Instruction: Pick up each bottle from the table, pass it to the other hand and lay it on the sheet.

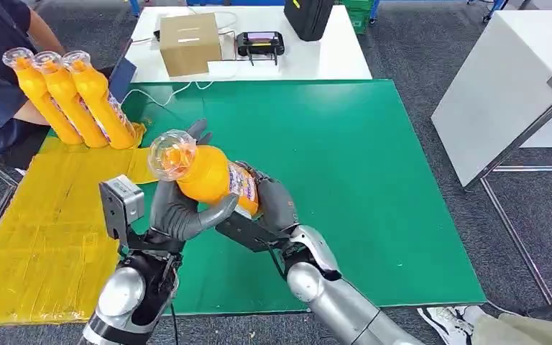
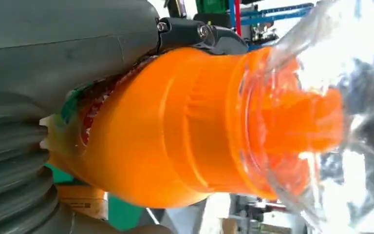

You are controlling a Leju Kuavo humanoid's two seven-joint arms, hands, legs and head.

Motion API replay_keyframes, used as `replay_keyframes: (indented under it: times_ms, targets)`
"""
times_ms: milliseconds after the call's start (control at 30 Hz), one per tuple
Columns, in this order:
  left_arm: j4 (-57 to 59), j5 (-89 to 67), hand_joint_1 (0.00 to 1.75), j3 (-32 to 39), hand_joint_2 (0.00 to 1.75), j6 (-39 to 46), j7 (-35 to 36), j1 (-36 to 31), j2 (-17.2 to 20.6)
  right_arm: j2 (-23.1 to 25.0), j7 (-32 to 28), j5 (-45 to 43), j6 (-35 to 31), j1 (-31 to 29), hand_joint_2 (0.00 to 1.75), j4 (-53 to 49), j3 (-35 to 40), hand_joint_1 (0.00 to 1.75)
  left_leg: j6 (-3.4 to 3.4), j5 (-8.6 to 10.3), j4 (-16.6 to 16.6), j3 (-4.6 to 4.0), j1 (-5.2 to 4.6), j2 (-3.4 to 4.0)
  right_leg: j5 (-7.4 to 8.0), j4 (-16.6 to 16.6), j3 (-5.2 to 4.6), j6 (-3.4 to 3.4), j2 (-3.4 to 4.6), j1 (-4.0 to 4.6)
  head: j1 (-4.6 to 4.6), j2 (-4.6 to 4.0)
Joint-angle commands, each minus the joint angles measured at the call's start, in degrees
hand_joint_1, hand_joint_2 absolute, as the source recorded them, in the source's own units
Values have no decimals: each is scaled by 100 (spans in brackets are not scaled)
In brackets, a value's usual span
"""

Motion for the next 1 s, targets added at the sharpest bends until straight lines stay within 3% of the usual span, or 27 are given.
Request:
replay_keyframes:
  times_ms: [33, 133, 267, 300, 333, 967, 1000]
  targets:
    - [1082, -1066, 0, -974, 175, -960, 600, -456, 207, -166, 110, 593, -3, -510, 175, 66, 1052, 175, -3, -8, -3, 21, 0, -5, -6, -3, 22, -6, 25, -3, 2, 0]
    - [1420, -1247, 0, -1088, 175, -1637, 849, -609, 131, -144, 99, 816, -22, -611, 175, 122, 1188, 175, -4, -11, 2, 20, 0, -3, -8, 3, 21, -8, 32, -3, 0, 0]
    - [1628, -1091, 0, -964, 175, -1748, 796, -523, 16, -122, 40, 1165, -188, -715, 175, 292, 1364, 175, -4, -7, -3, 16, -2, 3, -1, -2, 17, -6, 31, -3, 2, 0]
    - [1606, -1059, 40, -933, 175, -1729, 771, -507, 18, -117, 50, 1150, -192, -712, 175, 307, 1361, 175, -6, -12, -4, 25, -3, 5, -4, 0, 24, -8, 42, -6, 0, 0]
    - [1568, -984, 175, -868, 175, -1689, 724, -466, 2, -115, 56, 1136, -191, -713, 175, 317, 1359, 175, -3, -8, -1, 12, -2, 6, 0, 0, 14, -4, 34, -3, 2, 0]
    - [1354, -621, 175, -604, 175, -1443, 619, -287, -23, -184, 214, 1128, -199, -676, 175, 233, 1358, 175, -3, -6, 0, 3, -3, 0, 0, 4, 8, -3, 24, -3, 0, 0]
    - [1332, -640, 175, -568, 175, -1396, 615, -275, -32, -191, 322, 1207, -219, -654, 175, 266, 1334, 65, -5, -13, 2, 15, -2, 4, -6, 7, 18, -7, 40, -4, 2, 0]
